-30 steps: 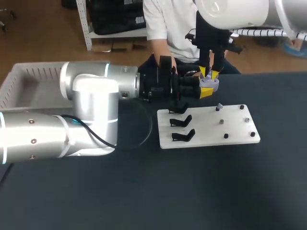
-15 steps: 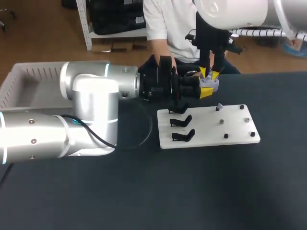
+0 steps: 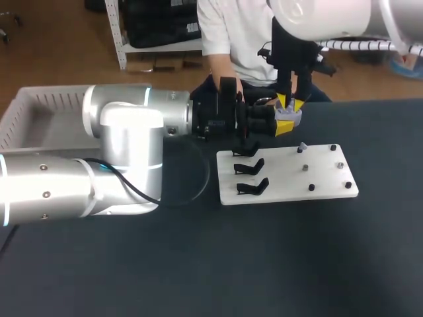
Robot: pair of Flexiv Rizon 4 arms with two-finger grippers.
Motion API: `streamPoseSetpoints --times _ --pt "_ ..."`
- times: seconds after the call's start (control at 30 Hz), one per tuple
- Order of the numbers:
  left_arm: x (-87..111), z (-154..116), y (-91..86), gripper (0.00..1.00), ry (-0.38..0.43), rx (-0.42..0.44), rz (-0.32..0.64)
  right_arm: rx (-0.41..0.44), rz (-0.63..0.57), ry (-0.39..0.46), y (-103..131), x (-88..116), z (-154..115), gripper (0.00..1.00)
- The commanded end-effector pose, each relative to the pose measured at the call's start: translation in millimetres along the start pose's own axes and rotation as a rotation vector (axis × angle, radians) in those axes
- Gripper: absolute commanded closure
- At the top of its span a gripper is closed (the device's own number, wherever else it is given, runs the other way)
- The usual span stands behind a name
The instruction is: Pick up each earbud case from the left stands, insert the matching earbuds, close the lid, and place the case in the box.
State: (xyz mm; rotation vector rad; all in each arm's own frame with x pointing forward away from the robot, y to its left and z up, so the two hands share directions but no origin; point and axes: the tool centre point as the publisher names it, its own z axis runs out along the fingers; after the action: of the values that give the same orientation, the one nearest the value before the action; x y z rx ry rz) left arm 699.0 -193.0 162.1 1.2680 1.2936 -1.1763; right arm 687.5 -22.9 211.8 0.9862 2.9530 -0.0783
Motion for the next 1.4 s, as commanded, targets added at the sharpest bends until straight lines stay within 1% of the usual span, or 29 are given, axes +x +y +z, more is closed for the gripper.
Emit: streamPoseSetpoints --times 0.03,1.3,1.33,1.37,1.4 --pt "0.8 0.7 0.5 1.0 -0.005 -0.001 0.003 -0.005 0.007 0.0 -2.9 0.2 2.4 1.0" --pt "0.8 0.7 0.5 1.0 -0.005 -0.001 0.003 -0.003 0.015 0.019 -6.1 0.5 11.9 1.0" --pt "0.8 0.7 0.5 1.0 -0.005 -0.001 0.003 -0.003 0.015 0.019 -6.0 0.5 12.0 0.9" --pt "0.8 0.7 0.5 1.0 -0.005 -0.001 0.003 -0.003 0.015 0.021 -5.9 0.6 12.0 0.76" --pt "0.8 0.7 0.5 1.0 -0.005 -0.001 0.003 -0.003 0.014 0.021 -5.9 0.7 12.1 0.66"
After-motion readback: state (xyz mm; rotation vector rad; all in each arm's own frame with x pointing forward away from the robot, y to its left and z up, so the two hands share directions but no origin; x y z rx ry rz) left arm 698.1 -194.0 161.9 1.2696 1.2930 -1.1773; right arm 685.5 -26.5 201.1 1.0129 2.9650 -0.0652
